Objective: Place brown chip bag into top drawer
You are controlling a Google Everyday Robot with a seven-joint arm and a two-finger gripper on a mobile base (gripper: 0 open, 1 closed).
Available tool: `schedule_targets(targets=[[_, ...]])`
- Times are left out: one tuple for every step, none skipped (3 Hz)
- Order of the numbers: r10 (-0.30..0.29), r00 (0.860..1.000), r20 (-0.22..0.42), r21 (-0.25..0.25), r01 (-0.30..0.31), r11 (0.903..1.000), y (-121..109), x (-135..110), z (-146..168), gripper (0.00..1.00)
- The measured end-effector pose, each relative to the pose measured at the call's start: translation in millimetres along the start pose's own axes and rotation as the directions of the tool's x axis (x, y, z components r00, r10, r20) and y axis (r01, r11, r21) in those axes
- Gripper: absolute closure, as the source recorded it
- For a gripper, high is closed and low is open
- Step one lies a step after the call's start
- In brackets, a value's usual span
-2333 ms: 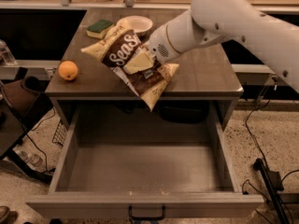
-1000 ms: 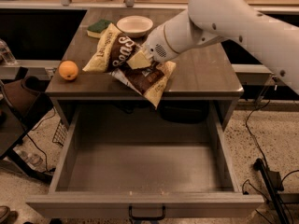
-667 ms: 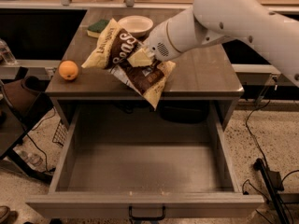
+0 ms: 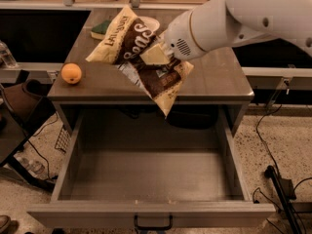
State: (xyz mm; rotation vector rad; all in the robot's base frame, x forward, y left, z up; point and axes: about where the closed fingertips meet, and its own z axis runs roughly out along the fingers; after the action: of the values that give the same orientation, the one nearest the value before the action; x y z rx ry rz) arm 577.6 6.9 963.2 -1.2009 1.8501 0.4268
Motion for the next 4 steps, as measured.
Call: schedule_targets(targets=[[0.001, 1.000, -0.009, 0.021, -0.001, 0.9998, 22, 14, -22, 1.00], [-0.017, 0.999, -0.031, 0.015, 0.017, 0.9997, 50, 52, -32, 1.00], [-0.073, 0.988, -0.136, -0.051, 0.067, 0.9965, 65, 78, -20, 1.00], [-0.072, 0.988, -0.135, -0.050, 0.066, 0.9965, 65, 78, -21, 1.00]])
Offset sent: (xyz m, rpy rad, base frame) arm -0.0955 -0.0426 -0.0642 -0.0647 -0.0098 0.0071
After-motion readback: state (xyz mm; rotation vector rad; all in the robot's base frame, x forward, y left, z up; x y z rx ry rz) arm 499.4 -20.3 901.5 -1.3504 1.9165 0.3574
